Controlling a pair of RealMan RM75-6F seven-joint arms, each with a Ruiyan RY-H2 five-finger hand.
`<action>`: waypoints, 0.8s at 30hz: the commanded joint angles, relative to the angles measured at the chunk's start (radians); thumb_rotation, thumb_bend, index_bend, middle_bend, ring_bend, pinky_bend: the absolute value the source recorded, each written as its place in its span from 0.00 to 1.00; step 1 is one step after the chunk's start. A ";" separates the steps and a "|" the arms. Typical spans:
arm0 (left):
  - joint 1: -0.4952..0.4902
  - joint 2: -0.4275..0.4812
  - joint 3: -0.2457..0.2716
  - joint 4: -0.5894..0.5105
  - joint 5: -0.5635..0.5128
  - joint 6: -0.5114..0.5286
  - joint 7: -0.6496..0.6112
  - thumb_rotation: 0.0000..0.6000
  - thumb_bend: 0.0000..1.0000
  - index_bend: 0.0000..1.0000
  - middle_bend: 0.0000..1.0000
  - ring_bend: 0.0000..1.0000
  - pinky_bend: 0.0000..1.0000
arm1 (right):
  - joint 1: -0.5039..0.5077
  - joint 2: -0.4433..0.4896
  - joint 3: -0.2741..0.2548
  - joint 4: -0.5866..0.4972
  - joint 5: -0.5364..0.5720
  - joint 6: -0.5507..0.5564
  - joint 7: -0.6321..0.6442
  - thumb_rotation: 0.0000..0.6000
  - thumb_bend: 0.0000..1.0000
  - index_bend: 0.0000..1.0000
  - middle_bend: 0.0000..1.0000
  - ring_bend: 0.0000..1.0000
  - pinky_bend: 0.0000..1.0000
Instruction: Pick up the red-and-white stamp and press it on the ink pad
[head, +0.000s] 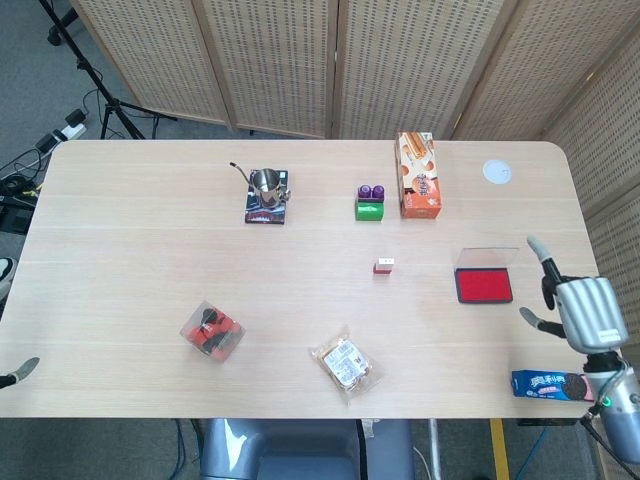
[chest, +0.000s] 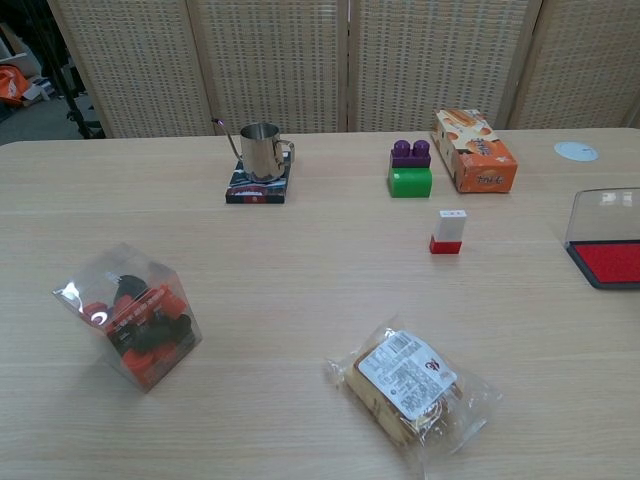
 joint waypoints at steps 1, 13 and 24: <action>-0.013 -0.005 -0.012 -0.008 -0.026 -0.024 0.020 1.00 0.12 0.00 0.00 0.00 0.00 | 0.111 -0.016 0.045 0.021 0.045 -0.146 -0.041 1.00 0.00 0.00 0.85 0.92 1.00; -0.045 -0.010 -0.042 -0.023 -0.111 -0.098 0.057 1.00 0.12 0.00 0.00 0.00 0.00 | 0.340 -0.076 0.110 -0.033 0.263 -0.519 -0.092 1.00 0.03 0.11 0.91 0.98 1.00; -0.062 -0.010 -0.058 -0.032 -0.159 -0.138 0.080 1.00 0.12 0.00 0.00 0.00 0.00 | 0.502 -0.242 0.136 0.012 0.551 -0.615 -0.304 1.00 0.32 0.36 0.91 0.98 1.00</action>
